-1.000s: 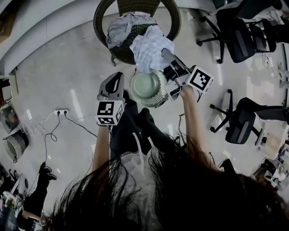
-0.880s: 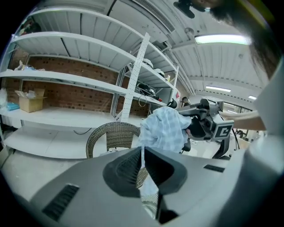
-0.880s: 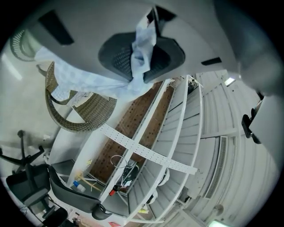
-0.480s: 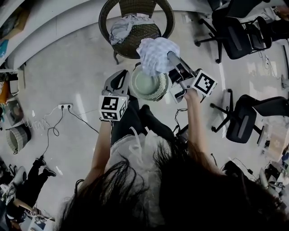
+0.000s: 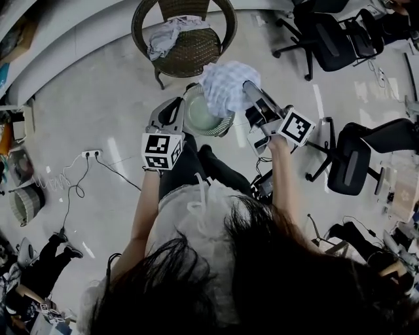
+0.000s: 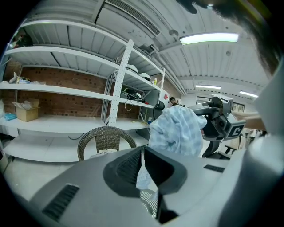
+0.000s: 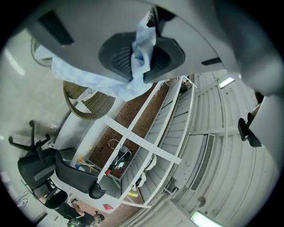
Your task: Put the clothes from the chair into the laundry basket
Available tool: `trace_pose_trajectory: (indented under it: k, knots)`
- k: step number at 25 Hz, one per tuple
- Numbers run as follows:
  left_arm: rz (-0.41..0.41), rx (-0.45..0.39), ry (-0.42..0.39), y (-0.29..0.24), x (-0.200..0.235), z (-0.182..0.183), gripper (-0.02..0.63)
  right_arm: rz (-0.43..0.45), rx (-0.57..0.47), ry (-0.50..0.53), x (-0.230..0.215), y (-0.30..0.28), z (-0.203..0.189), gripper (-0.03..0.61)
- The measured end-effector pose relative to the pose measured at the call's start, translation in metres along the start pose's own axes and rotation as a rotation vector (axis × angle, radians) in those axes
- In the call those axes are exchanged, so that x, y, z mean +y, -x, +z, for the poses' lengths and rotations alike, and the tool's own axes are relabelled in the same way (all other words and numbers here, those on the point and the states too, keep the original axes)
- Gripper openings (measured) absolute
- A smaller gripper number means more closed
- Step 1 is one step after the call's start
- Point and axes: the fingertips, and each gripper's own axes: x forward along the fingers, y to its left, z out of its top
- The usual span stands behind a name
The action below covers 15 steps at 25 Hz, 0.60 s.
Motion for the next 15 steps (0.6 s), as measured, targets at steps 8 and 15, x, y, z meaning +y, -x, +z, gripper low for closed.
trace_pose_trajectory:
  k: [8, 15]
  knots:
    - [-0.040, 0.038, -0.003, -0.004, -0.011, -0.018, 0.023, -0.073, 0.039, -0.058, -0.032, 0.015, -0.045, 0.055]
    - [-0.074, 0.093, -0.016, -0.022, -0.044, -0.040, 0.023, -0.151, 0.120, -0.060, -0.078, 0.036, -0.070, 0.057]
